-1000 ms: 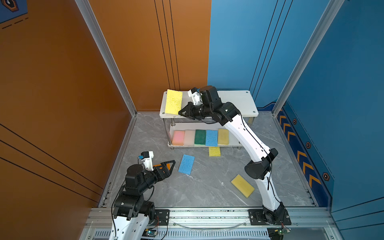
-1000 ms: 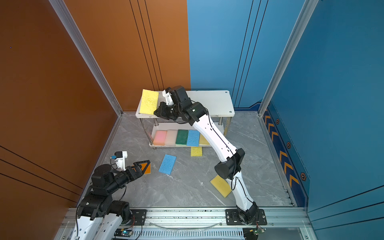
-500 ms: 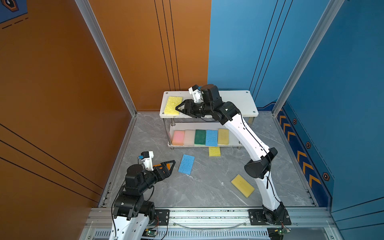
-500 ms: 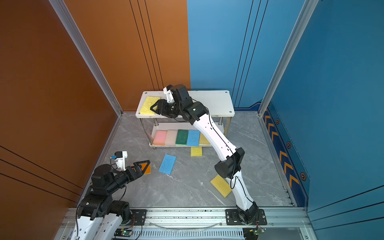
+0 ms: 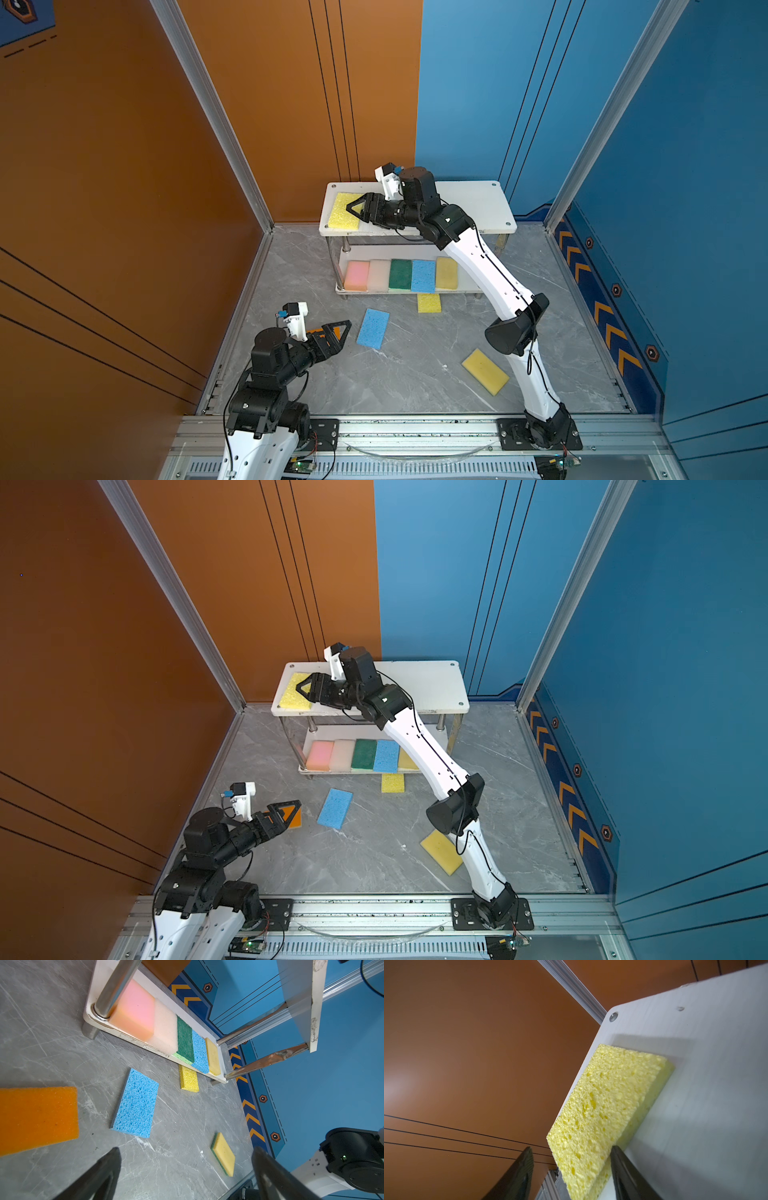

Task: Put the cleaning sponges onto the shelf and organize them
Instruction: 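Lower the yellow sponge onto the upper tier and open the right gripper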

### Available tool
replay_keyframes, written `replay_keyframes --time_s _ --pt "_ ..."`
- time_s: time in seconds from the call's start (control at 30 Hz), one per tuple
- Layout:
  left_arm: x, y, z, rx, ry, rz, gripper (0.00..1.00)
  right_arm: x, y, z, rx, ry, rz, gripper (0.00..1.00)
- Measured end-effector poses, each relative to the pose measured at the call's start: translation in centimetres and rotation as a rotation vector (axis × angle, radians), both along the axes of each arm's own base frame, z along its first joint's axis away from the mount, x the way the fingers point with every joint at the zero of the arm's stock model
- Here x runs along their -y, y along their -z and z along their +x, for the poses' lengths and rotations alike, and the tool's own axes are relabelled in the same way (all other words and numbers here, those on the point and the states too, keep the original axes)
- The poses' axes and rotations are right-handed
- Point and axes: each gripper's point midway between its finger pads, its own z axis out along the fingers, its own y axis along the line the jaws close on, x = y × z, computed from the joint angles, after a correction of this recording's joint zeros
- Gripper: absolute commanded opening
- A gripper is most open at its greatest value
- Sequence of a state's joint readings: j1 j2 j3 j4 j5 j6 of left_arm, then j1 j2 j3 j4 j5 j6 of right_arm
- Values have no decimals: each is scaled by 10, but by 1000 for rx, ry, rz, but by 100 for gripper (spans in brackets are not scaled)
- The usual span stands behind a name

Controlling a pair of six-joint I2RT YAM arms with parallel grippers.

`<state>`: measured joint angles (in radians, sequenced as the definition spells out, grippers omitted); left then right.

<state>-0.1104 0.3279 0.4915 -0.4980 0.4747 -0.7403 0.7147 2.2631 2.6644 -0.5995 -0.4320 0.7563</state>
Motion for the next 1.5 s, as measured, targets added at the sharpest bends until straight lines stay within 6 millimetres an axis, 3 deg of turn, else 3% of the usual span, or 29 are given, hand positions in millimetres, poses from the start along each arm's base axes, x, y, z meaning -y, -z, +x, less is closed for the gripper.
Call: replay_keyframes --time_s 0.7,1.1,1.5 --pt "3 0 -1 -2 15 0 98 -10 -6 13 35 7 67 62" --pt "3 0 -2 1 15 0 98 -12 -5 3 35 32 50 62" --pt "3 -2 -2 9 15 -1 98 -1 -1 -4 14 91 5 62"
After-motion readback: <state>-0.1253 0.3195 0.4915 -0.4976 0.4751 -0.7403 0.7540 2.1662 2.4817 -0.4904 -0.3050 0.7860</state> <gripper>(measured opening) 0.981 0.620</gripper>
